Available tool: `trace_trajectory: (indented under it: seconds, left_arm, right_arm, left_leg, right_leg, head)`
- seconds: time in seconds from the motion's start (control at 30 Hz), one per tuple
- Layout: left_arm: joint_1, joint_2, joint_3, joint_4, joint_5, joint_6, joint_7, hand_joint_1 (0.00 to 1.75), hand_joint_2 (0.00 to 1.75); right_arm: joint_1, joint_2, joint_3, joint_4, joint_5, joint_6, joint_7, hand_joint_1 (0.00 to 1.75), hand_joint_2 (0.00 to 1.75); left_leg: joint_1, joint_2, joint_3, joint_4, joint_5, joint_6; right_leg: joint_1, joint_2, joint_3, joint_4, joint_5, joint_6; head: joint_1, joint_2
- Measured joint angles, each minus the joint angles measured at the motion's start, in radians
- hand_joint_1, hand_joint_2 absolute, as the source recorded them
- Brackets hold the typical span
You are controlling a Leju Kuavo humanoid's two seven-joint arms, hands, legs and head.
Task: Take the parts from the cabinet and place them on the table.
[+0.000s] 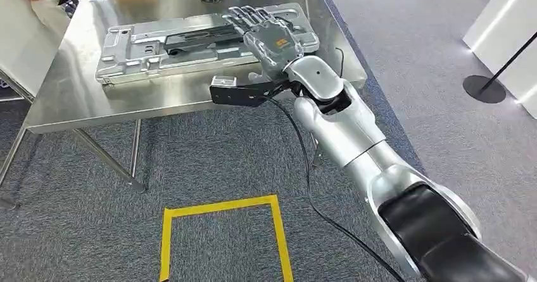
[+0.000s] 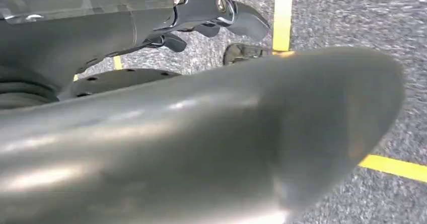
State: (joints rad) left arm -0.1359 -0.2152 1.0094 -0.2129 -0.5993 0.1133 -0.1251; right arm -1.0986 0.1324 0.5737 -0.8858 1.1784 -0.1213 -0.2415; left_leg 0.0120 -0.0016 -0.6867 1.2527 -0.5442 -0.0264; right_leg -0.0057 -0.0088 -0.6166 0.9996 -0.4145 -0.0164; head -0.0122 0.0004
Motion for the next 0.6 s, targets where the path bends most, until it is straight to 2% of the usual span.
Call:
trace_trajectory:
  seconds: [0.07, 0.1, 0.2, 0.23, 0.27, 0.3, 0.33, 0.4, 0.43, 0.47, 0.5, 0.57, 0.6]
  left_arm:
    - [-0.002, 0.001, 0.000, 0.000, -0.002, 0.000, 0.000, 0.00, 0.00]
    - [-0.004, 0.002, 0.000, 0.000, -0.002, 0.000, 0.000, 0.00, 0.00]
    - [-0.002, 0.002, 0.000, 0.000, 0.002, 0.000, -0.001, 0.00, 0.00]
    - [-0.001, 0.002, 0.001, 0.000, 0.003, 0.000, -0.003, 0.00, 0.00]
    - [0.000, 0.001, 0.002, 0.000, 0.003, 0.000, -0.005, 0.00, 0.00]
    - [-0.002, 0.001, 0.002, 0.000, 0.003, 0.000, -0.008, 0.00, 0.00]
    - [-0.003, 0.002, 0.002, 0.000, 0.003, 0.000, -0.008, 0.00, 0.00]
    - [-0.003, 0.002, 0.003, 0.000, 0.003, 0.000, -0.010, 0.00, 0.00]
    - [-0.002, 0.003, 0.005, 0.000, 0.003, 0.000, -0.010, 0.00, 0.00]
    - [-0.001, 0.003, 0.006, 0.000, 0.003, 0.000, -0.010, 0.00, 0.00]
    - [-0.001, 0.003, 0.007, 0.000, 0.002, 0.000, -0.010, 0.00, 0.00]
    - [-0.002, 0.003, 0.007, 0.000, -0.003, 0.000, -0.009, 0.00, 0.00]
    - [-0.003, 0.003, 0.007, 0.000, -0.007, 0.000, -0.008, 0.00, 0.00]
  right_arm:
    - [-0.002, 0.003, 0.000, 0.000, 0.000, 0.000, 0.000, 0.00, 1.75]
    - [-0.005, 0.006, 0.000, 0.000, 0.000, 0.000, 0.000, 0.00, 1.75]
    - [-0.007, 0.011, 0.000, 0.000, 0.002, 0.007, 0.000, 0.00, 1.75]
    - [-0.008, 0.011, 0.000, -0.001, 0.003, 0.012, 0.000, 0.00, 1.75]
    - [-0.008, 0.011, 0.000, -0.002, 0.003, 0.016, 0.000, 0.00, 1.75]
    - [-0.009, 0.011, 0.000, -0.004, 0.005, 0.017, 0.001, 0.00, 1.75]
    - [-0.011, 0.011, 0.000, -0.008, 0.006, 0.018, 0.002, 0.00, 1.75]
    - [-0.008, 0.011, 0.000, -0.011, 0.008, 0.022, 0.002, 0.00, 1.75]
    - [-0.006, 0.011, 0.000, -0.011, 0.010, 0.023, 0.002, 0.00, 1.75]
    - [-0.003, 0.011, 0.000, -0.013, 0.013, 0.025, 0.005, 0.00, 1.75]
    - [-0.002, 0.011, 0.000, -0.018, 0.015, 0.028, 0.008, 0.00, 1.75]
    - [-0.004, 0.011, 0.000, -0.029, 0.017, 0.030, 0.010, 0.00, 1.75]
    - [-0.007, 0.011, -0.001, -0.035, 0.018, 0.031, 0.011, 0.00, 1.75]
  left_leg:
    - [0.000, 0.000, 0.125, -0.197, 0.068, 0.009]
    - [-0.005, -0.001, 0.150, -0.244, 0.053, 0.014]
    - [-0.011, -0.003, 0.135, -0.242, 0.068, 0.032]
    - [-0.008, -0.003, 0.132, -0.247, 0.077, 0.040]
    - [0.001, 0.001, 0.131, -0.256, 0.089, 0.048]
    - [-0.001, 0.001, 0.124, -0.258, 0.097, 0.054]
    - [-0.001, 0.002, 0.115, -0.258, 0.103, 0.059]
    - [-0.002, 0.003, 0.097, -0.257, 0.114, 0.059]
    - [-0.002, 0.003, 0.089, -0.255, 0.120, 0.059]
    - [-0.002, 0.002, 0.081, -0.254, 0.125, 0.058]
    - [-0.002, 0.002, 0.075, -0.252, 0.129, 0.056]
    - [-0.002, 0.001, 0.068, -0.248, 0.134, 0.051]
    - [-0.002, 0.001, 0.065, -0.246, 0.137, 0.047]
  right_leg:
    - [0.000, 0.001, -0.005, 0.005, 0.005, 0.006]
    - [0.006, 0.002, -0.010, 0.007, 0.009, 0.012]
    - [0.003, 0.002, -0.016, 0.005, 0.023, 0.030]
    - [0.005, 0.002, -0.017, 0.004, 0.028, 0.037]
    - [0.002, 0.003, -0.024, 0.011, 0.018, 0.040]
    - [0.002, 0.005, -0.039, 0.043, -0.021, 0.045]
    - [-0.001, 0.006, -0.066, 0.110, -0.070, 0.049]
    - [-0.003, 0.006, -0.127, 0.279, -0.154, 0.057]
    - [-0.004, 0.006, -0.140, 0.330, -0.172, 0.059]
    - [-0.005, 0.006, -0.127, 0.324, -0.164, 0.059]
    - [-0.006, 0.006, -0.086, 0.269, -0.137, 0.057]
    - [-0.005, 0.006, 0.029, 0.084, -0.072, 0.047]
    - [-0.003, 0.006, 0.072, 0.010, -0.067, 0.039]
  head:
    - [0.000, 0.000]
    - [0.000, 0.000]
    - [0.000, 0.000]
    - [0.000, 0.000]
    - [0.000, 0.000]
    - [0.004, 0.000]
    - [0.008, 0.000]
    - [0.008, 0.000]
    - [0.008, 0.000]
    - [0.009, 0.000]
    - [0.008, 0.000]
    - [0.008, 0.000]
    - [0.008, 0.000]
